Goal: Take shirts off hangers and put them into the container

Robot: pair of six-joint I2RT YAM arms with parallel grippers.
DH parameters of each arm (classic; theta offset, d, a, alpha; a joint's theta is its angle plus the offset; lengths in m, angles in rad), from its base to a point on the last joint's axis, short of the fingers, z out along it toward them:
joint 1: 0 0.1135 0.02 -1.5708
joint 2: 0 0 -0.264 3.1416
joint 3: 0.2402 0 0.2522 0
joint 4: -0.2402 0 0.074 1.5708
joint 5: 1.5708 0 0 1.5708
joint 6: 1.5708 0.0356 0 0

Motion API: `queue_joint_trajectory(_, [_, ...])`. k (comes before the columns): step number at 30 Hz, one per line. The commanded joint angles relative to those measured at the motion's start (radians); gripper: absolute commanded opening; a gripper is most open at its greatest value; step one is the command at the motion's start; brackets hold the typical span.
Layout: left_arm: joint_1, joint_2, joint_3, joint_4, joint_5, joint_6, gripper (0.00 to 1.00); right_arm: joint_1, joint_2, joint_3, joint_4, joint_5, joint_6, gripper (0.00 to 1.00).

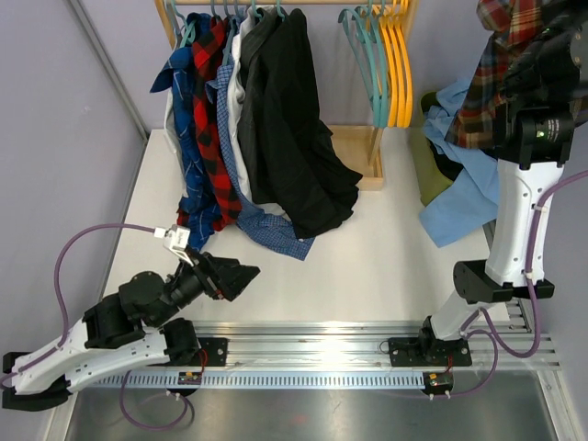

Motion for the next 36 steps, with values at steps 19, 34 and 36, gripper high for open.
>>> queue_joint_trajectory(19, [-0.003, -0.177, -0.013, -0.066, -0.009, -0.060, 0.99, -0.311, 0.442, -0.200, -0.225, -0.286, 0.386, 0.00])
queue_joint_trajectory(34, [-0.003, -0.103, -0.045, 0.001, 0.030, -0.057, 0.99, -0.319, 0.555, -0.602, -0.481, -0.685, 0.446, 0.00])
queue_joint_trajectory(36, [-0.003, -0.105, -0.045, -0.002, 0.040, -0.060, 0.99, -0.319, 0.536, -0.630, -0.460, -0.691, 0.454, 0.30])
